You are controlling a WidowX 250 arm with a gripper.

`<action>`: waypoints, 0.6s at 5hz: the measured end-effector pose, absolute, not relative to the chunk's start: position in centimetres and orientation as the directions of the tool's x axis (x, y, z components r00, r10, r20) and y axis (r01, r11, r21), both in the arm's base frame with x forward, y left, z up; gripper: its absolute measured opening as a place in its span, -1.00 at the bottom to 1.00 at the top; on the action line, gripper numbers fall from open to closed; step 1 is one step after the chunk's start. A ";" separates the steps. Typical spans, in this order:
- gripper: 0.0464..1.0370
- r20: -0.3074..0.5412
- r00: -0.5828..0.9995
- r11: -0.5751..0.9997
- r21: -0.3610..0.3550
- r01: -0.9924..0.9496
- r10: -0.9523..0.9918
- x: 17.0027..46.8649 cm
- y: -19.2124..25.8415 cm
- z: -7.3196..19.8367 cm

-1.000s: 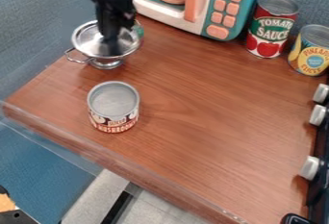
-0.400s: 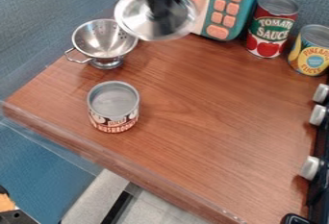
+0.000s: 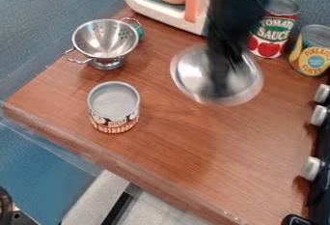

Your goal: Moves the silver lid to the lower right side of the table

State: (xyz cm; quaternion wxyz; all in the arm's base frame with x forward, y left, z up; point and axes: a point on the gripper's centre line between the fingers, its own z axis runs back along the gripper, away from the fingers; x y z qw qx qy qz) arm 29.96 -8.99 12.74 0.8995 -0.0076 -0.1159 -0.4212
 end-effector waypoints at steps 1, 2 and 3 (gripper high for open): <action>-0.99 0.254 0.561 0.584 0.018 0.812 -0.788 28.4 -12.4 9.8; -0.99 0.214 0.511 0.520 -0.014 0.854 -0.833 27.2 -14.6 7.6; -0.99 0.179 0.491 0.497 -0.012 0.868 -0.853 26.9 -15.3 5.3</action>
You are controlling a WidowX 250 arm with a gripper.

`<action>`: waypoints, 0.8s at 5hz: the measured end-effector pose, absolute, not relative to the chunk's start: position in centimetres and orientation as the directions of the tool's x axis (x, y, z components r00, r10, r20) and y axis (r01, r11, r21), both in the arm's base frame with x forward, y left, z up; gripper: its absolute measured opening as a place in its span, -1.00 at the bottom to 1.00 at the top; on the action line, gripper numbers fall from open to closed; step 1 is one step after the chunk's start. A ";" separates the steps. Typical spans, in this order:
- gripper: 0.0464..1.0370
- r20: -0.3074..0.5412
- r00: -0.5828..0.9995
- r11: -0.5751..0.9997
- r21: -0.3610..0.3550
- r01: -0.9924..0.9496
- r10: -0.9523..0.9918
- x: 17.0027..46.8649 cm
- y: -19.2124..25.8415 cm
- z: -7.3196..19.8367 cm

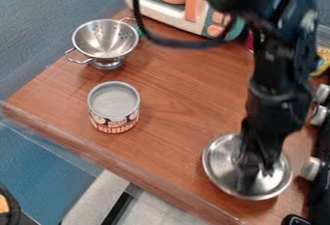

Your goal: Moves the silver lid to the lower right side of the table

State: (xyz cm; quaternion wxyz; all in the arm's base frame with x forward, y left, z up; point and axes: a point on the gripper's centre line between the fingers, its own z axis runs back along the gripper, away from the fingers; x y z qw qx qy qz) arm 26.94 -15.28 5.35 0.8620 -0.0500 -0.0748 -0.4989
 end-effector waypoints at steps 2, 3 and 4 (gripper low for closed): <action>-0.95 0.137 0.472 0.482 0.050 0.875 -0.871 27.1 -15.7 4.1; -0.65 0.113 0.486 0.493 0.042 0.869 -0.867 27.0 -15.4 4.0; -0.13 0.096 0.481 0.485 0.026 0.874 -0.871 26.6 -15.0 4.2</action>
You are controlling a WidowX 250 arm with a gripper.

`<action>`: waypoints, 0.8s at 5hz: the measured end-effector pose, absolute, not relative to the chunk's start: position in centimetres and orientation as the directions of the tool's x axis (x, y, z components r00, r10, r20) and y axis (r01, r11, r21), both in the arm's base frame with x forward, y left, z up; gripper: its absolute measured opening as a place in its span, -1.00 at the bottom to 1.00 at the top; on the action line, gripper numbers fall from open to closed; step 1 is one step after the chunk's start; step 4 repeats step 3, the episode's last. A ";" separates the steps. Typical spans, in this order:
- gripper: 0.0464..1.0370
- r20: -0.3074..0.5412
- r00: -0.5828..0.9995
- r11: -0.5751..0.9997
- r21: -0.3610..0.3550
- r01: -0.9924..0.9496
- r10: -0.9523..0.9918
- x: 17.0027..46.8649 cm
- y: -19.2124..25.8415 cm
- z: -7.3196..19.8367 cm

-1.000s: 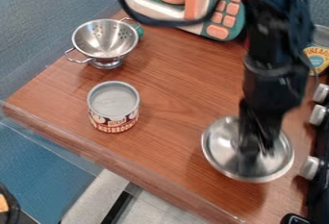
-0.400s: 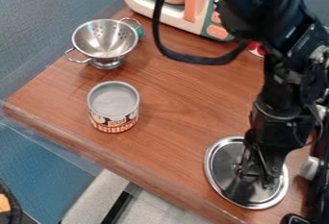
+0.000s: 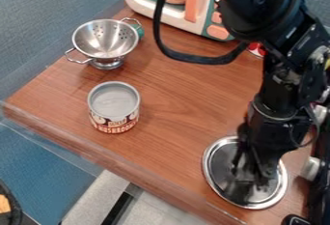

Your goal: Moves the silver lid to the lower right side of the table

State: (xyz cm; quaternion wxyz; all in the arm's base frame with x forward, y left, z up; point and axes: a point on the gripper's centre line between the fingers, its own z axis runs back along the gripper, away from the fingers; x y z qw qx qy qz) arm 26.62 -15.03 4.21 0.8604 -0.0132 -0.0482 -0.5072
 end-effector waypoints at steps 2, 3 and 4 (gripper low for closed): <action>0.91 0.166 0.417 0.434 0.082 0.897 -0.893 27.6 -13.7 11.0; 0.93 0.176 0.419 0.438 0.084 0.895 -0.890 27.7 -13.5 11.3; 0.93 0.176 0.419 0.438 0.084 0.895 -0.890 27.7 -13.5 11.3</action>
